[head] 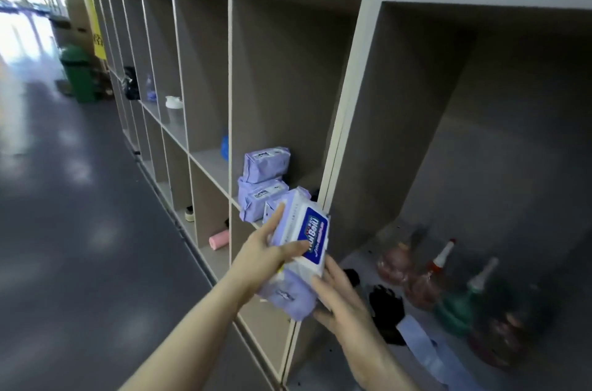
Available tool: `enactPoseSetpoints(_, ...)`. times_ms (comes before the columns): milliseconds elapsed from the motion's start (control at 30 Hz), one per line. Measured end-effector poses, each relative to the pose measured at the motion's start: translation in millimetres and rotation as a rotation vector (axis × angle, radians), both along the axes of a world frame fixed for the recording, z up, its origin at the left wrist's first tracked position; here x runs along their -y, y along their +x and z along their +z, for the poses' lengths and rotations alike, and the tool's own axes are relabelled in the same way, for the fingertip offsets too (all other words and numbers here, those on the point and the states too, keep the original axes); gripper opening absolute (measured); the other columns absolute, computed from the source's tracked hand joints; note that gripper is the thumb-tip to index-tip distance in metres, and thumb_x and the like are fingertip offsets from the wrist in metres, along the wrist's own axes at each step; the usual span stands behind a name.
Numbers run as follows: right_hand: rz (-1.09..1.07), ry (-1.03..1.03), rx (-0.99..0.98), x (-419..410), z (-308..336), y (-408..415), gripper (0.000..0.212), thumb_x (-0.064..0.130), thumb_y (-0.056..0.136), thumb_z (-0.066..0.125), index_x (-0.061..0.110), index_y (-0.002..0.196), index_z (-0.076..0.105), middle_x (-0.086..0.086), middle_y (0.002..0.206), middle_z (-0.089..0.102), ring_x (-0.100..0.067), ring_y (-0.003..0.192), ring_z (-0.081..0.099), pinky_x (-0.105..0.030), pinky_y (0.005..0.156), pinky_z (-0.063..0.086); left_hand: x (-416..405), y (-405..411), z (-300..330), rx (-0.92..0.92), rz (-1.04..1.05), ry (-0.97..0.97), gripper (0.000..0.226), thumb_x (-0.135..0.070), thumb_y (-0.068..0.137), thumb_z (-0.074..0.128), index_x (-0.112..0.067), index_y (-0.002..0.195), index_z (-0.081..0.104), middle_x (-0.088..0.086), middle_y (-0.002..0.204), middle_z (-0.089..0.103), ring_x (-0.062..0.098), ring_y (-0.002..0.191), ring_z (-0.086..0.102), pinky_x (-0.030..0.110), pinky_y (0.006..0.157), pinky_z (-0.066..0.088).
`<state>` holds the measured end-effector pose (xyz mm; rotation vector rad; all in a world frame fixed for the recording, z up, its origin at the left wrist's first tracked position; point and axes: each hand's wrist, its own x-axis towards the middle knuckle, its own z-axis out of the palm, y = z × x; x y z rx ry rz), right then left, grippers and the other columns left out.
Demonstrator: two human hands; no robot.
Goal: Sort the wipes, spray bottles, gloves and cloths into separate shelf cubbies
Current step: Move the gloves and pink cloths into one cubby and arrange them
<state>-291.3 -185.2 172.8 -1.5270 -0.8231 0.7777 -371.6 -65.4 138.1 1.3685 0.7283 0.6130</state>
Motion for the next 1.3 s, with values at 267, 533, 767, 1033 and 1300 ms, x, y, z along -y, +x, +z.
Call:
enactPoseSetpoints(267,-0.010,-0.107,-0.032,-92.5,-79.3,39.2,0.047,0.023,0.088,0.064,0.045,0.123,0.043,0.016,0.133,0.048,0.007,0.118,0.047,-0.013,0.092,0.043,-206.9,73.2,-6.3,-0.442,-0.017,0.421,0.094,-0.046,0.063,0.071,-0.049,0.144,0.023,0.007,0.127,0.058,0.024,0.097,0.065,0.039,0.084,0.054)
enactPoseSetpoints(533,-0.145,-0.287,-0.039,-177.4,-75.3,47.2,0.061,0.028,0.092,0.057,0.034,0.142,0.024,0.015,0.136,0.034,-0.007,0.137,0.032,-0.015,0.094,0.036,-343.9,172.0,-27.5,-0.797,-0.256,0.832,0.088,-0.050,0.078,0.065,-0.046,0.147,0.010,0.021,0.149,0.029,0.035,0.125,0.047,0.039,0.099,0.043)
enactPoseSetpoints(767,-0.327,-0.338,-0.139,-205.0,-81.7,47.0,0.051,0.020,0.094,0.056,0.033,0.137,0.032,0.005,0.144,0.038,-0.009,0.121,0.044,-0.002,0.072,0.043,-387.3,200.5,-69.2,-1.040,-0.322,1.085,0.078,-0.062,0.081,0.056,-0.045,0.146,0.017,0.013,0.144,0.030,0.033,0.130,0.038,0.041,0.093,0.045)
enactPoseSetpoints(1033,-0.382,-0.296,-0.130,-216.4,-95.5,24.1,0.048,0.016,0.093,0.057,0.031,0.135,0.040,0.008,0.131,0.049,-0.010,0.118,0.051,-0.010,0.085,0.047,-363.4,180.7,-56.2,-0.918,-0.286,1.207,0.062,-0.068,0.080,0.051,-0.032,0.130,0.047,0.011,0.128,0.045,0.032,0.122,0.043,0.046,0.096,0.041)
enactPoseSetpoints(1300,-0.407,-0.266,-0.117,-198.3,-78.7,25.6,0.045,0.022,0.094,0.054,0.036,0.134,0.038,0.009,0.127,0.050,0.000,0.107,0.052,-0.002,0.074,0.041,-281.1,95.1,-24.6,-0.213,-0.370,0.532,0.033,-0.026,0.084,0.069,-0.032,0.116,0.062,-0.002,0.112,0.054,0.012,0.100,0.057,0.030,0.086,0.038)
